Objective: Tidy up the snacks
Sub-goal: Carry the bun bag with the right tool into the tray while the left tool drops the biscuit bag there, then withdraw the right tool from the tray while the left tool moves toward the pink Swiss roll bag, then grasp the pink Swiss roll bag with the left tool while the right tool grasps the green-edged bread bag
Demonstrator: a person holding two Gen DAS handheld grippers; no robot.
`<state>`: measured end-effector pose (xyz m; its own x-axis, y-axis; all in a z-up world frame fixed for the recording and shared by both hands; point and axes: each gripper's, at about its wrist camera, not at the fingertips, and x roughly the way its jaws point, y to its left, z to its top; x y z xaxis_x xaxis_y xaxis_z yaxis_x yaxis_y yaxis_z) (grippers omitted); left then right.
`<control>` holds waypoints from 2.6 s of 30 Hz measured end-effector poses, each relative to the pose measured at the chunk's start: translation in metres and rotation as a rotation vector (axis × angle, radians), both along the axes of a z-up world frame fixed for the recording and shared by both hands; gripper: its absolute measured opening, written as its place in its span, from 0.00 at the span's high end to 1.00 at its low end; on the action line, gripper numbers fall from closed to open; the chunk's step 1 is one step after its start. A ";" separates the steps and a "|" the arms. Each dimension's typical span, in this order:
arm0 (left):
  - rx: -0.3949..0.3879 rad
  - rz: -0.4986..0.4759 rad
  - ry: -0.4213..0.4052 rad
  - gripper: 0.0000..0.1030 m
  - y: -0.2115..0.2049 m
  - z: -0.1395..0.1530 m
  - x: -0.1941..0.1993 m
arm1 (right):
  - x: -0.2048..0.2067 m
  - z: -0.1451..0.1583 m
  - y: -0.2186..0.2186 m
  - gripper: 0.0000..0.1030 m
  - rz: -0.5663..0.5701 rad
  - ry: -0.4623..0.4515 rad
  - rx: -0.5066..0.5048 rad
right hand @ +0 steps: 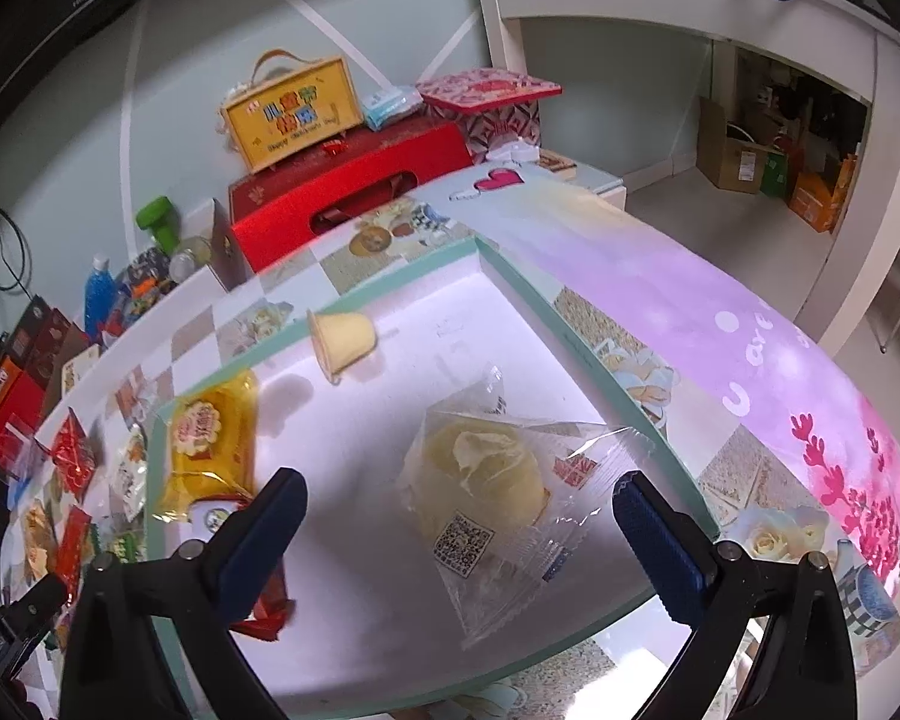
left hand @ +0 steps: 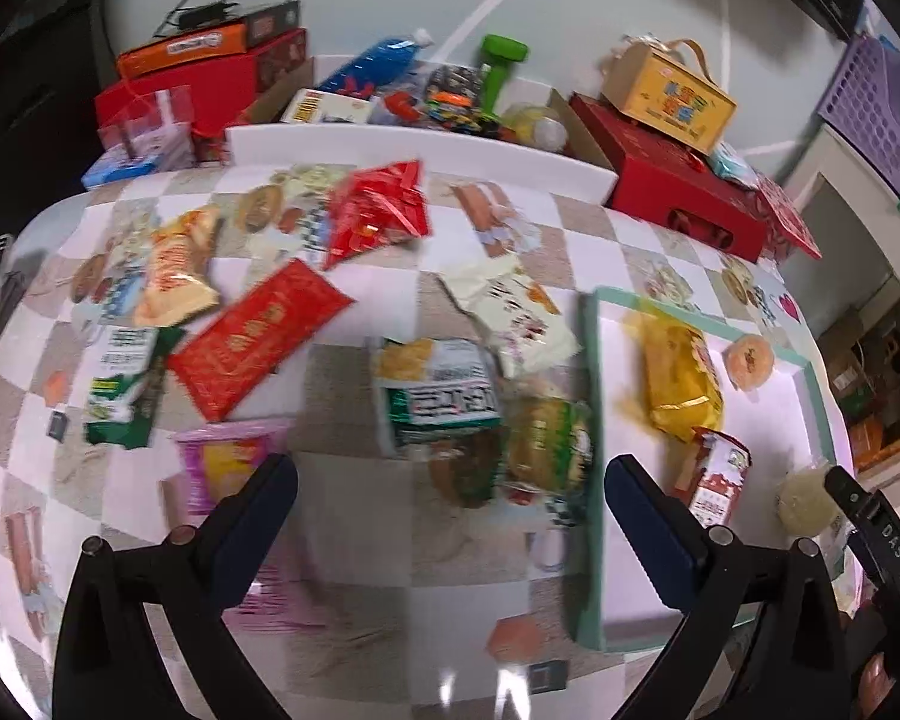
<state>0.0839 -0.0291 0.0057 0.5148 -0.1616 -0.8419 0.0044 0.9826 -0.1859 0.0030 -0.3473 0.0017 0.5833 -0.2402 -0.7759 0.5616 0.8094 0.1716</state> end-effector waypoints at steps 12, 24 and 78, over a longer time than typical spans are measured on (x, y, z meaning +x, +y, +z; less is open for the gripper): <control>0.047 0.183 0.009 0.01 0.083 0.016 -0.008 | -0.006 0.039 0.021 0.00 0.015 -0.104 -0.092; -0.003 0.262 0.085 0.01 0.116 -0.002 -0.015 | 0.029 0.027 0.116 0.00 0.334 -0.052 -0.040; -0.011 0.160 0.292 0.04 0.097 -0.063 0.007 | 0.101 -0.041 0.230 0.36 0.760 0.117 -0.110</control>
<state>0.0910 0.0682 -0.0571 0.2719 -0.1078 -0.9563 -0.2045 0.9645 -0.1668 0.1044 -0.1169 -0.0394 0.5343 0.1133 -0.8376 -0.1449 0.9886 0.0414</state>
